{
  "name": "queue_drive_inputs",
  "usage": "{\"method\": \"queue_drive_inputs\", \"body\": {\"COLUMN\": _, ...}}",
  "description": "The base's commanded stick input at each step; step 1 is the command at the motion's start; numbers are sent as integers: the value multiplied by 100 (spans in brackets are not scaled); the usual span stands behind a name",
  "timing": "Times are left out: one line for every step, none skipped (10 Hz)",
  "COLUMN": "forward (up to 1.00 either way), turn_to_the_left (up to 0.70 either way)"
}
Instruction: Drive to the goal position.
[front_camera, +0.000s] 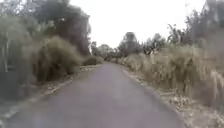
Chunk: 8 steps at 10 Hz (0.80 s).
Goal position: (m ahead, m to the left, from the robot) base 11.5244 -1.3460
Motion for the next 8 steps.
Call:
{"method": "queue_drive_inputs", "body": {"forward": 100, "turn_to_the_left": 0}}
{"method": "queue_drive_inputs", "body": {"forward": 100, "turn_to_the_left": 0}}
{"method": "queue_drive_inputs", "body": {"forward": 100, "turn_to_the_left": 0}}
{"method": "queue_drive_inputs", "body": {"forward": 100, "turn_to_the_left": 0}}
{"method": "queue_drive_inputs", "body": {"forward": 100, "turn_to_the_left": 0}}
{"method": "queue_drive_inputs", "body": {"forward": 100, "turn_to_the_left": 0}}
{"method": "queue_drive_inputs", "body": {"forward": 100, "turn_to_the_left": 0}}
{"method": "queue_drive_inputs", "body": {"forward": 100, "turn_to_the_left": 0}}
